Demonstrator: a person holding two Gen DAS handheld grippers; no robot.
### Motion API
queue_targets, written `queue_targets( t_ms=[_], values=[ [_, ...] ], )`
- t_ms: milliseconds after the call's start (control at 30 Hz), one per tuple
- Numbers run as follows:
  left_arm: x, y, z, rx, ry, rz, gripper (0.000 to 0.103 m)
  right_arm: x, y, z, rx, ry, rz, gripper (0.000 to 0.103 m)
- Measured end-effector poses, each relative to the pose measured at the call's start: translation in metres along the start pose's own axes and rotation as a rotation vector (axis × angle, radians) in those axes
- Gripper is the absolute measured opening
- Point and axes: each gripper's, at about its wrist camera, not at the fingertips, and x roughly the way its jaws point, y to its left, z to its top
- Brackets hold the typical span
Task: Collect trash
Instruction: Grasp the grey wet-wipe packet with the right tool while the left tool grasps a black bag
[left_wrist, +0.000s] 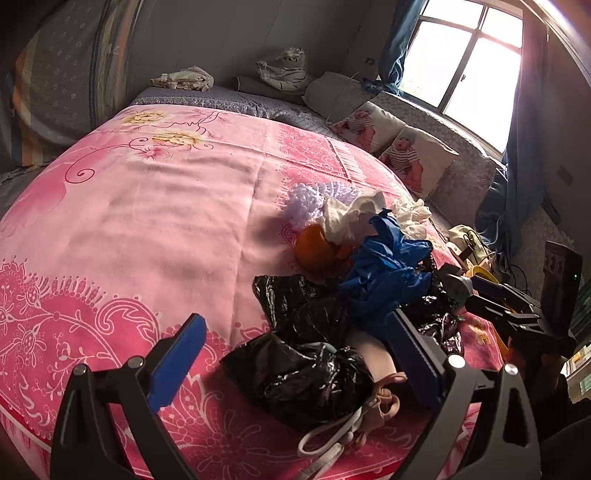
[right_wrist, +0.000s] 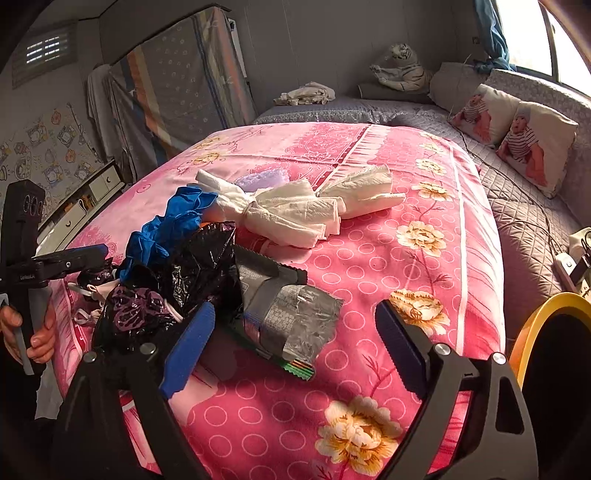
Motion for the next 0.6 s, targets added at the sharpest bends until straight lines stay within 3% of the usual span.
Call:
queue_targets(
  t_ms=[167, 267, 333, 600],
  values=[
    [0.007, 0.002, 0.0, -0.018, 0.006, -0.002, 0.081, 0.007, -0.001, 0.0, 0.0, 0.017, -0.008, 0.072],
    [0.011, 0.003, 0.002, -0.025, 0.013, -0.002, 0.064, 0.013, -0.003, 0.0, 0.01, 0.04, -0.006, 0.062],
    [0.015, 0.002, 0.002, -0.029, 0.025, 0.001, 0.045, 0.016, -0.005, 0.001, 0.016, 0.053, 0.011, 0.054],
    [0.014, 0.0, -0.001, -0.04, 0.027, 0.001, 0.018, 0.016, 0.0, -0.002, -0.013, 0.057, 0.021, 0.024]
  ],
)
